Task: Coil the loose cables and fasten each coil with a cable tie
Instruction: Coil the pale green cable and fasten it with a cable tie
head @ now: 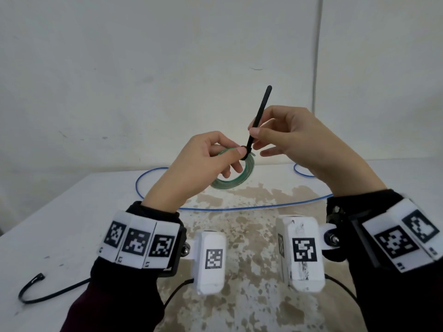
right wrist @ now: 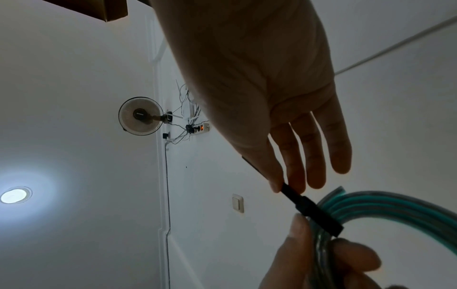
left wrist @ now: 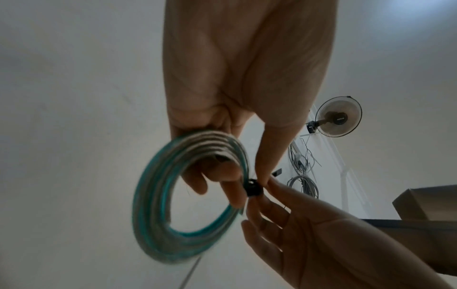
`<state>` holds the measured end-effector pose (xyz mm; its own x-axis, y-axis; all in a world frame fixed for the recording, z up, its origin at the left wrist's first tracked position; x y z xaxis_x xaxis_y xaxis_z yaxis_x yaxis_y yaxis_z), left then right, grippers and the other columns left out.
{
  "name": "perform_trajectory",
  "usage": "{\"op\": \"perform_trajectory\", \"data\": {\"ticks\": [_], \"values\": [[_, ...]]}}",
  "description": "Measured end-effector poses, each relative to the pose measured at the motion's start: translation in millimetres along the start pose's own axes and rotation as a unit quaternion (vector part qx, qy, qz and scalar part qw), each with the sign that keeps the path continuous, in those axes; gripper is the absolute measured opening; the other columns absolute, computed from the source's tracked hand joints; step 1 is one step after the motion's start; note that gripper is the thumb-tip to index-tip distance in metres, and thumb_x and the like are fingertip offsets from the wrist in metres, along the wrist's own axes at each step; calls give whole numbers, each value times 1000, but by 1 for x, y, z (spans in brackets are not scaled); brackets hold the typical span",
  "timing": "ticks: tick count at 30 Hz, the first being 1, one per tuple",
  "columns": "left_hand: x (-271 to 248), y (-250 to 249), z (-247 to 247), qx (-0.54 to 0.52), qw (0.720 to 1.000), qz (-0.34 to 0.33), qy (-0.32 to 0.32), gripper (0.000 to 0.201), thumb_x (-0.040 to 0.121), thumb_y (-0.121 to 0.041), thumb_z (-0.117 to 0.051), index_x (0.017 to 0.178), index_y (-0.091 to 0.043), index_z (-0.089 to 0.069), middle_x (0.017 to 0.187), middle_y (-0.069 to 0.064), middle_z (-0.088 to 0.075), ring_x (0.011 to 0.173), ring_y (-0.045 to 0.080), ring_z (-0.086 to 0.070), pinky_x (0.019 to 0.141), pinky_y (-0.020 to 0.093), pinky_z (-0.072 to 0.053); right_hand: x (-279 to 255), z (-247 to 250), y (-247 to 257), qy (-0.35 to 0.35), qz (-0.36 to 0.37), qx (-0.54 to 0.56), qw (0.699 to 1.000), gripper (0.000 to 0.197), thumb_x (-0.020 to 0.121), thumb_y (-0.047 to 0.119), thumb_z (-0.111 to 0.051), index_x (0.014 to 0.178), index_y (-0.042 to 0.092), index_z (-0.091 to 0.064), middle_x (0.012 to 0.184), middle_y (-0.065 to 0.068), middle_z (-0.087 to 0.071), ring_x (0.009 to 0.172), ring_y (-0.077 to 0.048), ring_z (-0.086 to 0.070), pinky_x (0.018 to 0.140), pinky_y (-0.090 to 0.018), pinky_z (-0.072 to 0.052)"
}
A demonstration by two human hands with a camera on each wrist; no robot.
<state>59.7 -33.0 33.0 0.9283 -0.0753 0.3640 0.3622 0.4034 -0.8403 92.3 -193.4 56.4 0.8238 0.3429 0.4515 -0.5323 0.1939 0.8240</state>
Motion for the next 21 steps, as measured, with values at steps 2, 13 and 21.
{"op": "perform_trajectory", "data": {"ticks": [2, 13, 21], "values": [[0, 1, 2, 4, 1000, -4, 8, 22, 89, -21, -65, 91, 1, -63, 75, 8, -73, 59, 14, -54, 68, 29, -43, 0, 1, 0, -5, 4, 1, 1000, 4, 91, 13, -62, 88, 11, -63, 88, -16, -69, 77, -14, -67, 80, -37, -57], [-2, -3, -1, 93, 990, -94, 54, 16, 94, -14, -57, 79, -9, -54, 56, 2, -61, 48, 15, -51, 54, 26, -43, 2, -3, -6, -4, -26, 28, 999, 7, 92, 12, -61, 87, 7, -62, 74, -6, -65, 67, -11, -65, 72, -32, -59], [-1, -7, -12, 20, 995, -84, 55, 22, 96, -14, -54, 75, -8, -49, 51, 1, -53, 44, 17, -42, 53, 27, -37, 2, -1, -3, -26, -15, 48, 998, 13, 96, 15, -55, 92, 3, -58, 66, -2, -68, 62, -13, -65, 56, -23, -54]]}}
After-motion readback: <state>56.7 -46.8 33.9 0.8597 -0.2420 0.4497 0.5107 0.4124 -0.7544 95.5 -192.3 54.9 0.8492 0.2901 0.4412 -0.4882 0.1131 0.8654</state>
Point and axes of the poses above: each hand's wrist, its own x-axis towards the middle knuckle, its own z-axis out of the back of the hand, y = z × x, the point moved 3 cm from there along x, towards the middle knuckle
